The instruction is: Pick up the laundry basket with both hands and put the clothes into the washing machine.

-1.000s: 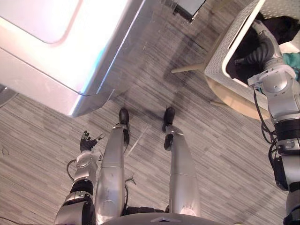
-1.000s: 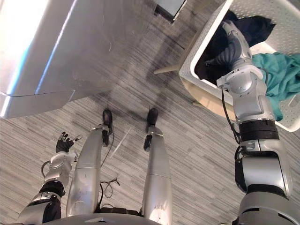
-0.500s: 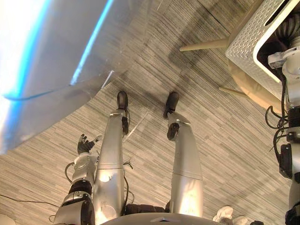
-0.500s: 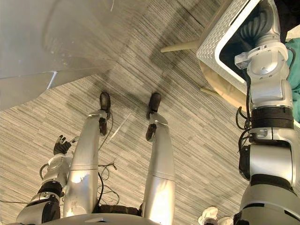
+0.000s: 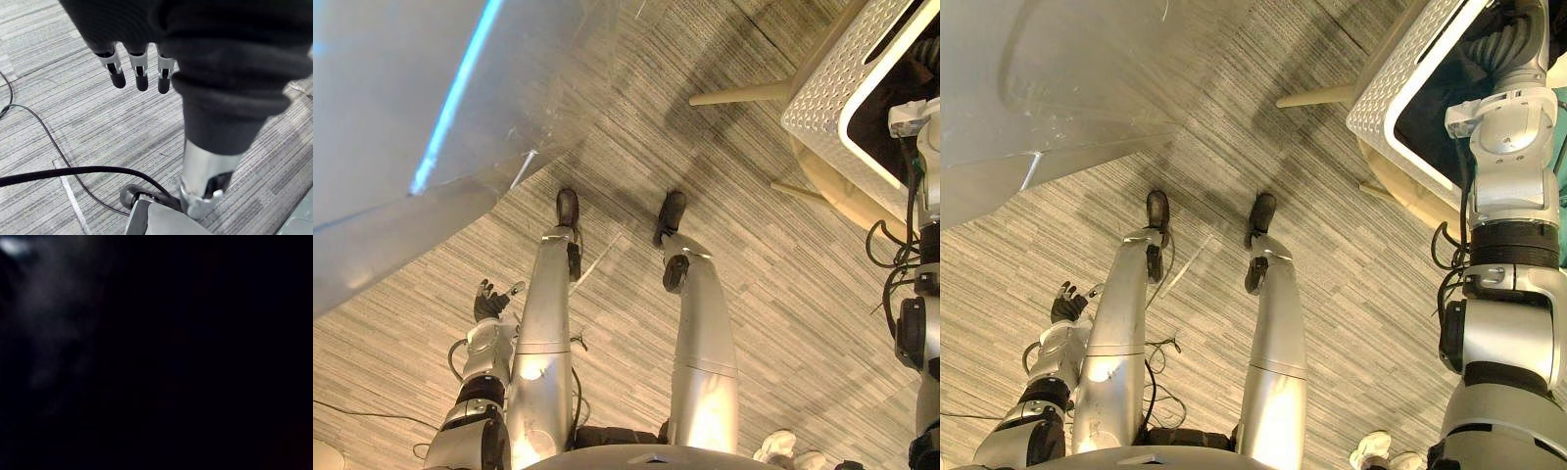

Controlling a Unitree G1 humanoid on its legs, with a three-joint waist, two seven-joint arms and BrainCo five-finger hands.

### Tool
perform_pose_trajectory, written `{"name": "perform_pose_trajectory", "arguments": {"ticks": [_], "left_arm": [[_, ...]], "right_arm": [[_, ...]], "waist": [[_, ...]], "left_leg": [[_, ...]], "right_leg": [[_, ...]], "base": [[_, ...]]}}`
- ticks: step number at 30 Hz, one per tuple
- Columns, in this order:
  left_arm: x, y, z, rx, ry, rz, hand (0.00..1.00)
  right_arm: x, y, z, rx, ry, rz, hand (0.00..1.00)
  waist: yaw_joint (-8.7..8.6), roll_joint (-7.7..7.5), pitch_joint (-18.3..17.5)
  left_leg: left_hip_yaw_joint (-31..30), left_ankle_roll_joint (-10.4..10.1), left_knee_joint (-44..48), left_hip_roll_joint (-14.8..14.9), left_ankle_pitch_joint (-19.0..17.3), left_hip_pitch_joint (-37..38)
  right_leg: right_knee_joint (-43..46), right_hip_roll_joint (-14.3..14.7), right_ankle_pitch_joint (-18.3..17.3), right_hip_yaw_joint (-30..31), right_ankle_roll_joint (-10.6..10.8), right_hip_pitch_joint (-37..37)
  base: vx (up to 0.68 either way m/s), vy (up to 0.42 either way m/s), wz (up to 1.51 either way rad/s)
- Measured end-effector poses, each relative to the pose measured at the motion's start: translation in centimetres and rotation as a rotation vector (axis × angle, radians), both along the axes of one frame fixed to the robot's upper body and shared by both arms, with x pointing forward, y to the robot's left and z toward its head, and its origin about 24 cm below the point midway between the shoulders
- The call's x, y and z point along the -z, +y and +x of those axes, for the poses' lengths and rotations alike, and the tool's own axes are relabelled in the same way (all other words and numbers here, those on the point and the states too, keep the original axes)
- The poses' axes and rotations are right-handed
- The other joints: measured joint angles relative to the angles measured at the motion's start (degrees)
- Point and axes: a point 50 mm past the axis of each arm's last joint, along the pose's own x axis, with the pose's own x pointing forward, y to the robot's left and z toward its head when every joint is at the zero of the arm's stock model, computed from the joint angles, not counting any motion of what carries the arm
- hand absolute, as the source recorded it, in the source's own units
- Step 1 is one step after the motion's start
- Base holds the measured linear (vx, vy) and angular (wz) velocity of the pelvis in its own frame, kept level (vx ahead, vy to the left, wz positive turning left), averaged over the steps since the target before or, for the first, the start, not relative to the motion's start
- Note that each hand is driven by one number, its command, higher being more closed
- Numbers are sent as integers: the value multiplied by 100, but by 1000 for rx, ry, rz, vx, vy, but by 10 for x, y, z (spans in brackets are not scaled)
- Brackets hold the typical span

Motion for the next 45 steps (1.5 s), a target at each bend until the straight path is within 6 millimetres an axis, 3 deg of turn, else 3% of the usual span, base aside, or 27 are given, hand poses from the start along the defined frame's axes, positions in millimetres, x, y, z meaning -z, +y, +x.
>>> {"name": "perform_pose_trajectory", "arguments": {"ticks": [8, 13, 16, 21, 25, 30, 34, 39, 45], "left_arm": [[-1, -1, 1, 0, -4, 2, 0], [-1, -1, 1, -7, -8, -5, 0], [-2, 0, 1, -24, -6, -6, 0], [-9, 1, 4, -63, -35, 2, 0], [-11, 2, 5, -86, -44, 7, 0], [-9, -3, 4, -96, -44, -21, 0], [-2, -7, -4, -92, -16, -27, 0], [16, -18, -26, -65, 63, -39, 0], [30, -33, -40, -36, 128, -72, 0]], "right_arm": [[9, -4, 0, -6, 6, 45, 100], [18, -12, -3, -17, -60, 196, 100], [27, -21, -12, -75, -198, 442, 100], [54, -26, -28, -356, -619, 1063, 100], [60, -22, -30, -454, -748, 1236, 100], [42, -14, -43, -596, -899, 1271, 100], [41, -8, -47, -643, -960, 1305, 100], [41, -8, -54, -654, -1015, 1339, 100], [41, -3, -69, -680, -1053, 1304, 100]], "waist": [[15, 0, 0], [23, 0, 0], [17, 0, 0], [14, 1, -1], [21, 12, -6], [54, 32, -17], [76, 40, -22], [87, 264, -186], [90, 332, -383]], "left_leg": [[-22, 1, 74, 0, -10, -21], [-32, 3, 93, -4, -13, -36], [-30, 1, 95, -5, -12, -34], [1, -1, 104, -2, -11, 60], [15, -9, 91, 30, -5, 267], [20, 6, -230, 25, 87, 827], [34, -35, -565, -21, 187, 1354], [31, -75, -979, -136, 238, 2339], [4, -99, -1145, -305, 175, 3204]], "right_leg": [[42, 0, -7, -11, 0, 3], [51, 0, -10, -21, 7, 3], [60, 1, 4, -21, -14, 3], [128, 0, 9, 22, -38, 33], [84, 8, 19, 45, -52, 225], [-202, 2, 54, -5, -84, 777], [-387, -25, 80, -22, -123, 1235], [-550, -141, -6, -136, -121, 2171], [-389, -321, -307, -180, -78, 2931]], "base": [[0, 0, 0], [0, 0, 0], [0, 0, 0], [-1, -6, -1], [-19, -25, -6], [-33, -37, 3], [13, -56, 8], [60, -49, 13], [72, -35, 14]]}}
